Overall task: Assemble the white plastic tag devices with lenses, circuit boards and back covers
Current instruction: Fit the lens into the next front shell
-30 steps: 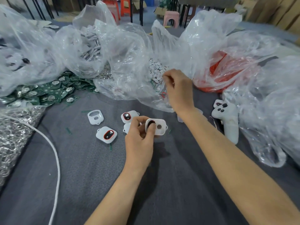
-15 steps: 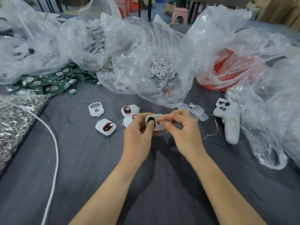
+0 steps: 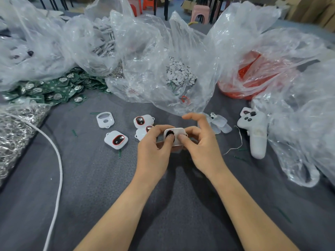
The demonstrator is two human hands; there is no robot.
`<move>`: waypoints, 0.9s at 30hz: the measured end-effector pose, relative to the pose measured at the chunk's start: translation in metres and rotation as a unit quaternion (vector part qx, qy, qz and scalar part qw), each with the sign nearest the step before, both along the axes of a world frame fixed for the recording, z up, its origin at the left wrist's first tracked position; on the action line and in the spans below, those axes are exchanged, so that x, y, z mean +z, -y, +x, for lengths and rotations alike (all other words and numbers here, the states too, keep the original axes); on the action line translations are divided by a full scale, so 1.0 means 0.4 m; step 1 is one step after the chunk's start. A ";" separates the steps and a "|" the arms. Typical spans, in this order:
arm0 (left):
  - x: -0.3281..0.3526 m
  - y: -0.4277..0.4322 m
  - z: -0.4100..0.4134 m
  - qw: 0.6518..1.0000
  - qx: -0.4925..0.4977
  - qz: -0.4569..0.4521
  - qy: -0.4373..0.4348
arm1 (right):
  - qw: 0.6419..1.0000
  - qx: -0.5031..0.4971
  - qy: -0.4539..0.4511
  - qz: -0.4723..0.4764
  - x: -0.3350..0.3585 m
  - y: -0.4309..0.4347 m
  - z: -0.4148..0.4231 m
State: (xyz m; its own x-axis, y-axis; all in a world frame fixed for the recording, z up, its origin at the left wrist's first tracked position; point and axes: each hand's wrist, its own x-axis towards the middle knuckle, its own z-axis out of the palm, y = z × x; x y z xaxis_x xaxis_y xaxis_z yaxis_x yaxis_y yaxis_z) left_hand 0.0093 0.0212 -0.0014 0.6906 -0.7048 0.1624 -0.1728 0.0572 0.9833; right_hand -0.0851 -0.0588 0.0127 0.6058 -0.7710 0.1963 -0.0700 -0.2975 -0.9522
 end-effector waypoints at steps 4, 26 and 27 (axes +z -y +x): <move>-0.001 -0.002 -0.010 0.996 -0.006 0.018 0.090 | 0.999 -0.022 -0.041 -0.011 -0.011 0.007 -0.002; -0.016 -0.004 -0.026 0.921 0.008 0.182 0.345 | 0.909 -0.131 -0.314 -0.241 -0.034 0.126 -0.044; -0.015 -0.005 -0.026 0.921 0.010 0.186 0.343 | 0.905 -0.130 -0.326 -0.240 -0.040 0.130 -0.042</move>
